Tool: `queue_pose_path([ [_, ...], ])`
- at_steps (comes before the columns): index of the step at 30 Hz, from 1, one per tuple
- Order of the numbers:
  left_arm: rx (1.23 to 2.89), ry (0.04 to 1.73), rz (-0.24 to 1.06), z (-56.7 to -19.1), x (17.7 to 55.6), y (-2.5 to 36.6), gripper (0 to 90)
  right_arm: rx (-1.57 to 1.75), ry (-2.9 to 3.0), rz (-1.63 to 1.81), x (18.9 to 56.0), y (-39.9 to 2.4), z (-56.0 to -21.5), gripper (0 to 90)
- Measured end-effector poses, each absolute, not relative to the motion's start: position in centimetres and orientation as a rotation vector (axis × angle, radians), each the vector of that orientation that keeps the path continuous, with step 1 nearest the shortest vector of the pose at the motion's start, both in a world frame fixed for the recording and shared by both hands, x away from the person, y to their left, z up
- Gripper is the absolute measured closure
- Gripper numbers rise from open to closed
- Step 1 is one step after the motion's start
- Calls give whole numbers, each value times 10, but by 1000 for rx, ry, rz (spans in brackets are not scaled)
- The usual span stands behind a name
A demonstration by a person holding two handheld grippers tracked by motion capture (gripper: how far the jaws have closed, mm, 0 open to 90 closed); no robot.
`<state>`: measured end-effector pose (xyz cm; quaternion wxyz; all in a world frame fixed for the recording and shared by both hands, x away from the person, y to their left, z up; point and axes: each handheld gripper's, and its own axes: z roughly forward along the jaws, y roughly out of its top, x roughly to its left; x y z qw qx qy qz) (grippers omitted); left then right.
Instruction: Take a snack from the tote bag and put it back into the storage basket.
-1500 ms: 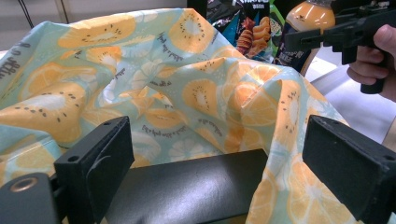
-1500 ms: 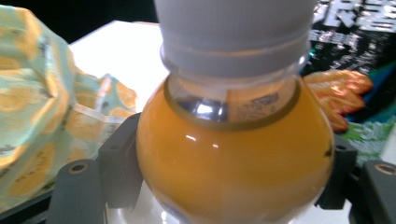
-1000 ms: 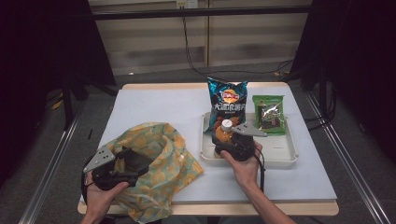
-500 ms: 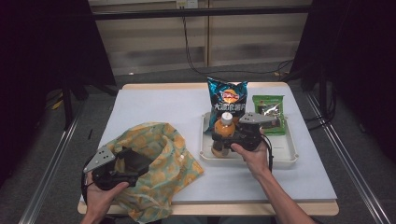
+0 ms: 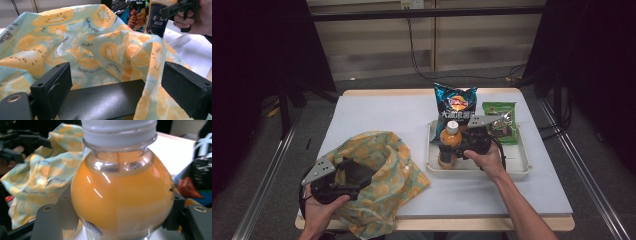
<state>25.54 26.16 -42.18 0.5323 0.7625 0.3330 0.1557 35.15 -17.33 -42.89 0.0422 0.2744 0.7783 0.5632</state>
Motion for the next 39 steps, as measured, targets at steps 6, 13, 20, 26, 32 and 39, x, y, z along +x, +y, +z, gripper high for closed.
queue_pose_path([
  [6,1821,794,376,-422,255,262,93,833,2410,1681,356,-174,-434,314],
  [13,1822,792,379,-421,255,262,93,815,2402,1657,350,-175,-440,311],
  [20,1817,789,374,-421,255,261,93,789,2414,1580,340,-174,-438,305],
  [26,1824,791,378,-421,255,262,93,800,2404,1542,336,-169,-436,259],
  [32,1823,785,377,-421,254,262,93,888,2358,1509,332,-170,-435,174],
  [39,1814,791,373,-421,254,262,92,986,2257,1456,321,-167,-432,156],
])
